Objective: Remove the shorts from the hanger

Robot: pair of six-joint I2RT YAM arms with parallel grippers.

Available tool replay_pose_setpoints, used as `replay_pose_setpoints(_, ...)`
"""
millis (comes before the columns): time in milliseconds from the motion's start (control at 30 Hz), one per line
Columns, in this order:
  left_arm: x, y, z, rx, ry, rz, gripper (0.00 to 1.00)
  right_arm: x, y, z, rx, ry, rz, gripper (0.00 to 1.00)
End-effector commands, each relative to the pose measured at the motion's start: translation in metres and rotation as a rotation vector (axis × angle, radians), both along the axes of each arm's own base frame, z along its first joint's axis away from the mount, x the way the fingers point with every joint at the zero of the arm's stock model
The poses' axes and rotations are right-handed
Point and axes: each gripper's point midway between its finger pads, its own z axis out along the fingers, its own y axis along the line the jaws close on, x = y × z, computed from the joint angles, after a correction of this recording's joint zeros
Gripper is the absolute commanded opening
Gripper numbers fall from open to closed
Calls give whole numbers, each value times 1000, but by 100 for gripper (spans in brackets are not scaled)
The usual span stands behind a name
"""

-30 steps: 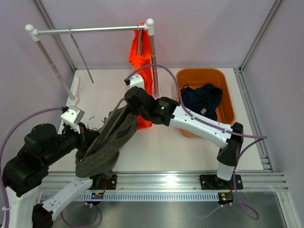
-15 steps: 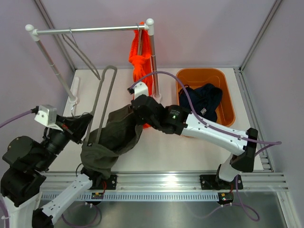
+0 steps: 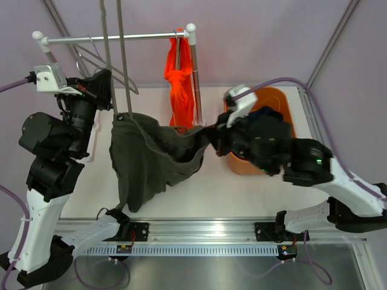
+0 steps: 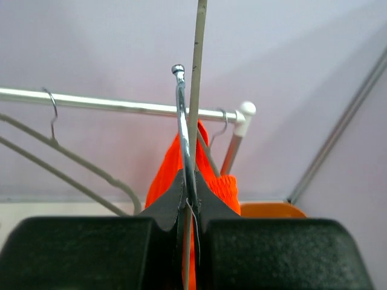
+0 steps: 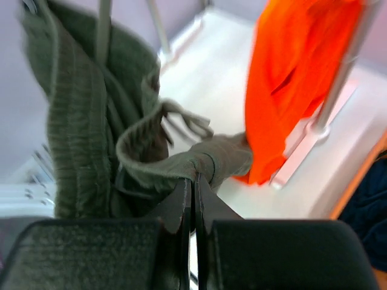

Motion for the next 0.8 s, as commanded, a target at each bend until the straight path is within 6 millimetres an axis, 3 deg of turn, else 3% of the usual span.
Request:
replay_pose_setpoints(0, -16, 31, 63, -114, -196, 110, 0, 10, -70, 86, 201, -143, -158, 0)
replay_pose_setpoints(200, -4, 21, 70, -121, -210, 101, 0, 18, -166, 182, 403, -341, -392, 0)
replay_pose_setpoints(300, 2, 18, 69, -117, -206, 102, 0, 19, -209, 220, 482, -439, -510, 0)
replay_pose_setpoints(367, 6, 16, 66, -109, -197, 102, 0, 20, -228, 236, 447, -511, -567, 0)
replay_pose_setpoints(433, 9, 12, 64, -98, -190, 91, 0, 20, -243, 257, 520, -556, -639, 0)
replay_pose_setpoints(467, 14, 8, 59, -90, -178, 84, 0, 21, -249, 261, 459, -608, -671, 0)
replay_pose_setpoints(567, 22, 0, 47, -76, -153, 71, 0, 17, -271, 287, 489, -688, -756, 0)
replay_pose_setpoints(633, 26, -4, 41, -64, -139, 62, 0, 18, -268, 297, 464, -733, -778, 0)
replay_pose_setpoints(667, 28, -6, 38, -59, -132, 61, 0, 16, -278, 304, 484, -747, -795, 0)
replay_pose_setpoints(767, 33, -7, 28, -50, -107, 63, 0, 15, -272, 313, 495, -795, -779, 0)
